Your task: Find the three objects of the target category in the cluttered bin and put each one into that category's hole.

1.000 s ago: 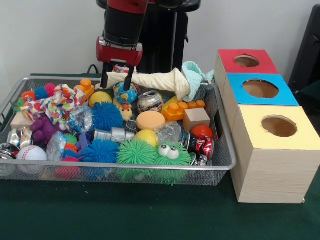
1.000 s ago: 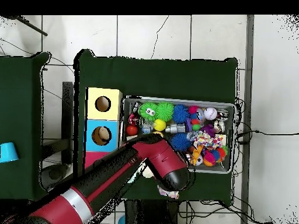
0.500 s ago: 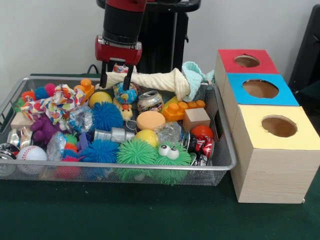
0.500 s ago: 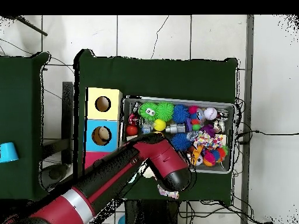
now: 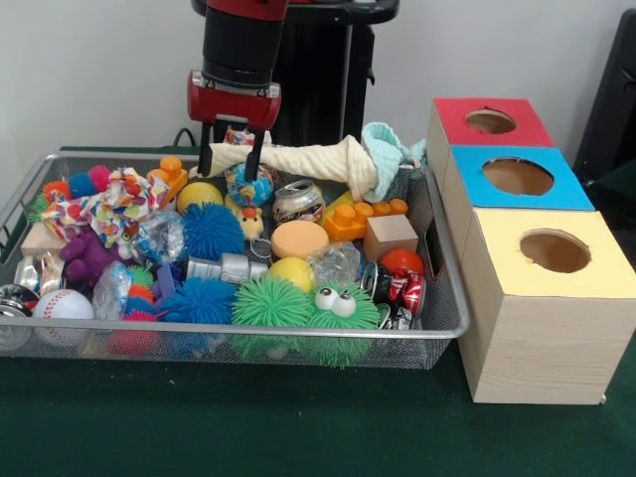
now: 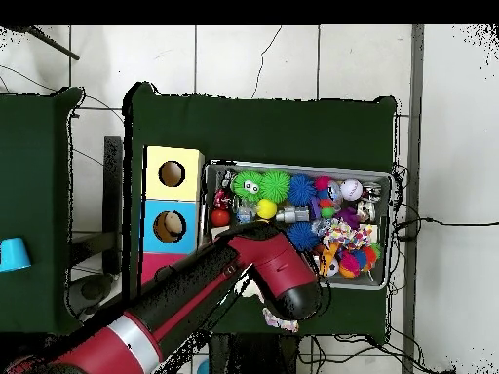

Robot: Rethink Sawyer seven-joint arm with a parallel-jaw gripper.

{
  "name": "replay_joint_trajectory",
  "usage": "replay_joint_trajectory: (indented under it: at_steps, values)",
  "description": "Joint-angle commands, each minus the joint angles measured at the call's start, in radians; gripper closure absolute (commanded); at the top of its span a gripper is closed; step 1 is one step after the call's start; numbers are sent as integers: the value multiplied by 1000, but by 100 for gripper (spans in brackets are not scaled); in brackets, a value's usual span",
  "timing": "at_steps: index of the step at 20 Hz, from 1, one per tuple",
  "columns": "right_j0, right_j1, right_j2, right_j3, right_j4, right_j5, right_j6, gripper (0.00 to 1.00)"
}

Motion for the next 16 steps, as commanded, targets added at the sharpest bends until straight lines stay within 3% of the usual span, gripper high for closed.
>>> replay_joint_trajectory:
  at_steps: [1,16]
  values:
    - [-39,-3,200,-39,92,19,87,0]
    - [-37,4,220,-44,109,28,90,0]
